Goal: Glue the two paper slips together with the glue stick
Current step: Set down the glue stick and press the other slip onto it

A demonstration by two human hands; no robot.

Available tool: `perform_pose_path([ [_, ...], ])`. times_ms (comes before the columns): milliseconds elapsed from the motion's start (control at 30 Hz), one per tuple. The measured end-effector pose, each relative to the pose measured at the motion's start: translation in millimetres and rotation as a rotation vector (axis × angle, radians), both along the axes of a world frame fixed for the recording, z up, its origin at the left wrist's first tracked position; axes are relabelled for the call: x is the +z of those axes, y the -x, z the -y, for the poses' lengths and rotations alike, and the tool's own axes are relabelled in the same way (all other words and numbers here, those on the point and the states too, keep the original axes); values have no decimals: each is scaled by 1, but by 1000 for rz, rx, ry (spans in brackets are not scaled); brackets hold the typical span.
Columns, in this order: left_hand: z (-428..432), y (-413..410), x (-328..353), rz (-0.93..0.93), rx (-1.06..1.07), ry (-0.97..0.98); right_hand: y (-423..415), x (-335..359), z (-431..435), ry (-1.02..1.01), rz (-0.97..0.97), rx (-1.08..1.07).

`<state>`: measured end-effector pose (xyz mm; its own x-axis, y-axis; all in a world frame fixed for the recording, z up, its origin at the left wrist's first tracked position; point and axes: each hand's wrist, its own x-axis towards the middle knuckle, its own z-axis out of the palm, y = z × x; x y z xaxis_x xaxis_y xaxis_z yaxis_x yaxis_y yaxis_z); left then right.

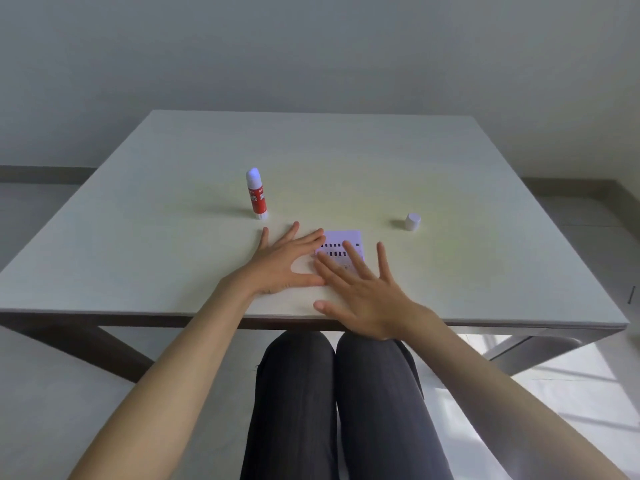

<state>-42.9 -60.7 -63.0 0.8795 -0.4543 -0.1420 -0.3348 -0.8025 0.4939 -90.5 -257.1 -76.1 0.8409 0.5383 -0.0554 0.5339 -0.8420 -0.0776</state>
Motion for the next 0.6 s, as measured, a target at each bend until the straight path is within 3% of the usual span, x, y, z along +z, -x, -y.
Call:
perform_pose_path([
  [167, 0, 0, 2, -5, -10, -54, -23, 17, 24, 70, 7, -229],
  [333, 0, 0, 3, -4, -5, -46, 2, 1, 6, -10, -28, -7],
  [467, 0, -1, 4, -8, -13, -57, -33, 16, 29, 56, -17, -252],
  [600, 0, -1, 2, 0, -4, -44, -4, 2, 1, -3, 10, -41],
])
